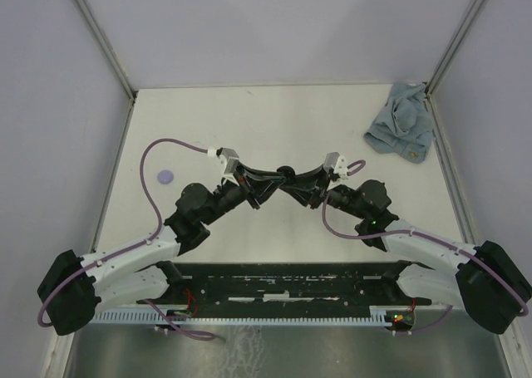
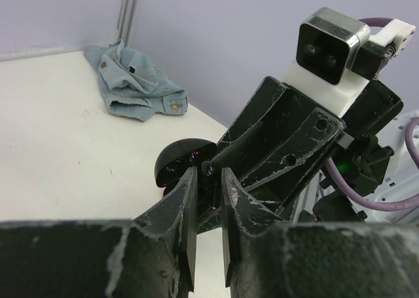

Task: Insert the wireless bluetooth earbuds into the charging case
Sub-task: Place the earbud in the charging case.

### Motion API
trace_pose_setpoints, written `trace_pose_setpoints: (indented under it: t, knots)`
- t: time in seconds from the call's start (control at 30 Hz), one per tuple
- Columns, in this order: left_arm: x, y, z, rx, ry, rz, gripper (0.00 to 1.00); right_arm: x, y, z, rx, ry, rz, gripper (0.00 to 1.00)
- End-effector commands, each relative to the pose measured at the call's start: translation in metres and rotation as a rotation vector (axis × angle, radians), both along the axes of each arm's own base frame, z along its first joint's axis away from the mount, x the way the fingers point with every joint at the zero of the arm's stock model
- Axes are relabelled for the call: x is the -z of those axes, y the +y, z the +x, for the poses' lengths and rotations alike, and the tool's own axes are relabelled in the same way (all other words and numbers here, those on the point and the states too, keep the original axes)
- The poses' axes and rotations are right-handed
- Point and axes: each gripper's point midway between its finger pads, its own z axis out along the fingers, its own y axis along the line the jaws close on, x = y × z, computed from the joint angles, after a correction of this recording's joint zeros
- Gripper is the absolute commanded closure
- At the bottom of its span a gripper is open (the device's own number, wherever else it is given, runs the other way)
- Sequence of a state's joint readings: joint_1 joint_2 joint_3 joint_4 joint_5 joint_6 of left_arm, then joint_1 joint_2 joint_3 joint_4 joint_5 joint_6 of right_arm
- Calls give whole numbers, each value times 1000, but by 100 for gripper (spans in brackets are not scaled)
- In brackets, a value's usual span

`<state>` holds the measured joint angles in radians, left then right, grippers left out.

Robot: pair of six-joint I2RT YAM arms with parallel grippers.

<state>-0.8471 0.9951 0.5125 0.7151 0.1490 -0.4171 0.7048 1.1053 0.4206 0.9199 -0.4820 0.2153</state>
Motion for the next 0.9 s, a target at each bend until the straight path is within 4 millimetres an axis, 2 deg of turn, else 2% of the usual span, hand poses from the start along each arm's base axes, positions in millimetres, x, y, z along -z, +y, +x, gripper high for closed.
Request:
trace_pose_setpoints:
  t: [0.0, 0.47, 0.87]
  knots:
    - [-12, 6, 5, -49, -72, -26, 88, -43, 0, -9, -32, -94, 92, 95]
    - [-33, 16, 0, -69, -103, -88, 88, -42, 1, -10, -41, -87, 95, 95]
    - [-18, 10, 6, -74, -78, -57, 88, -49, 0, -14, -51, -95, 110, 95]
